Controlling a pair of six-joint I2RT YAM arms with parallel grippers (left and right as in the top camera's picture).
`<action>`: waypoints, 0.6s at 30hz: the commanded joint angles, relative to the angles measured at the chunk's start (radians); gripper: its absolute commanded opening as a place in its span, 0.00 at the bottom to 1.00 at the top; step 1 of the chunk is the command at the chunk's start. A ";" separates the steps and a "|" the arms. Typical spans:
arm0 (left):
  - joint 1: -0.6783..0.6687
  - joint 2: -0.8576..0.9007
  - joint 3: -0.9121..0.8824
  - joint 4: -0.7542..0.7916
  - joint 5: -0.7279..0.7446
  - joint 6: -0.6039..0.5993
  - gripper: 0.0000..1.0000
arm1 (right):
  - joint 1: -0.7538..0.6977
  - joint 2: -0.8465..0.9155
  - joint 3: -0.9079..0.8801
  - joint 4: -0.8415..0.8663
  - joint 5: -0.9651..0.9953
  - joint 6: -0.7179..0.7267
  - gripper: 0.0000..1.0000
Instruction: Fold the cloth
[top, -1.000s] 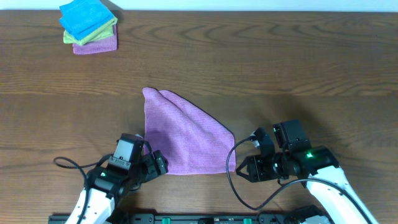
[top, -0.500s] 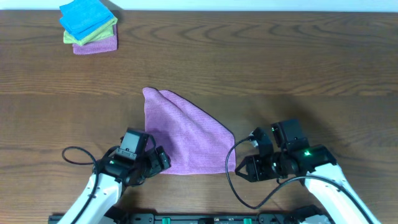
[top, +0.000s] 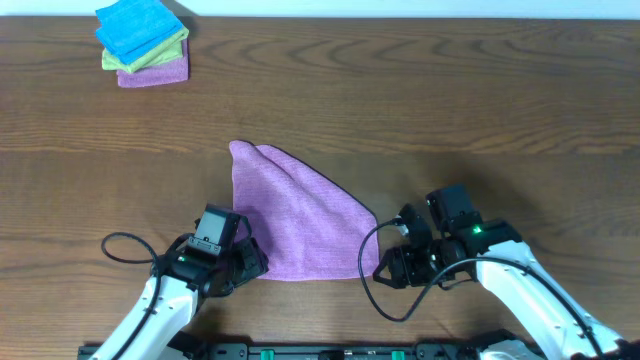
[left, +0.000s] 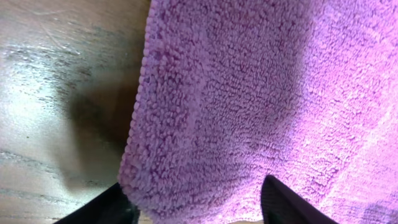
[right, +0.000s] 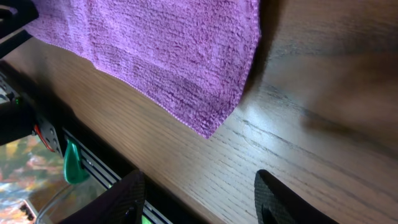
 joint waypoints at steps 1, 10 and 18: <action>0.001 0.004 -0.009 -0.006 -0.003 0.009 0.53 | 0.011 0.023 -0.008 0.018 -0.051 -0.011 0.56; 0.001 0.004 -0.009 -0.006 0.004 0.005 0.12 | 0.079 0.060 -0.008 0.090 -0.056 0.038 0.55; 0.001 0.004 -0.008 -0.025 0.004 0.001 0.06 | 0.106 0.062 -0.008 0.076 0.062 0.079 0.56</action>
